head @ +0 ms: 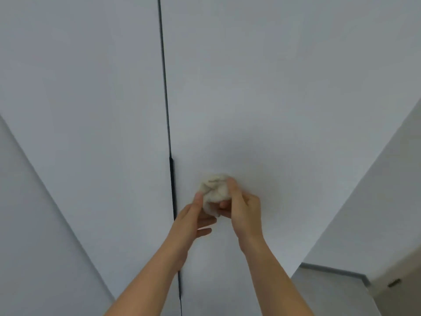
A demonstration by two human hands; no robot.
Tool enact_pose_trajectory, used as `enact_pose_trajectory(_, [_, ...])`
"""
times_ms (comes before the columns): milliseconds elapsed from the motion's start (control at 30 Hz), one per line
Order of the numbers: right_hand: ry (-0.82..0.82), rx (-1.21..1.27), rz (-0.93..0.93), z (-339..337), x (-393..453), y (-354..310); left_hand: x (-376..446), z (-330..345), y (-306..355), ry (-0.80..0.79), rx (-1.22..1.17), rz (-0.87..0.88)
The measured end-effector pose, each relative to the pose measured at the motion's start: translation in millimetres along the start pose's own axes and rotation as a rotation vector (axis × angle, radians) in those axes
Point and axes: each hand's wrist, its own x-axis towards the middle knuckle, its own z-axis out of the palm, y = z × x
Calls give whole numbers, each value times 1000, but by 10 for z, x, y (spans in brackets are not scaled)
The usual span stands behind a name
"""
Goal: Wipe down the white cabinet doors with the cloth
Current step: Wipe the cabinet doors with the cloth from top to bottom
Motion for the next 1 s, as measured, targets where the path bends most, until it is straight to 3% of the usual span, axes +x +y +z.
enact_pose_trajectory(100, [-202, -133, 47, -205, -158, -201, -11, 141, 164, 25, 2, -27])
enact_pose_trajectory(167, [-180, -322, -64, -440, -212, -282, 2, 241, 192, 99, -16, -34])
enact_pose_trajectory(300, [-12, -407, -353, -813, -65, -644, 47, 413, 143, 325, 131, 51])
enact_pose_trajectory(400, [-11, -389, -609, -721, 41, -1063, -24, 488, 247, 479, 357, 180])
enact_pose_trajectory(567, [60, -437, -1189, -209, 21, -1852, -233, 436, 1042, 651, 475, 521])
enact_pose_trajectory(633, [116, -415, -1318, -46, 36, -2158, -319, 292, 1443, 727, 439, 634])
enact_pose_trajectory(767, [216, -519, -1399, 224, 174, -2605, -425, -191, 2107, 852, 316, 789])
enact_pose_trajectory(1000, [248, -1109, -1381, 957, 489, -3132, -321, -974, 2855, 939, 295, 989])
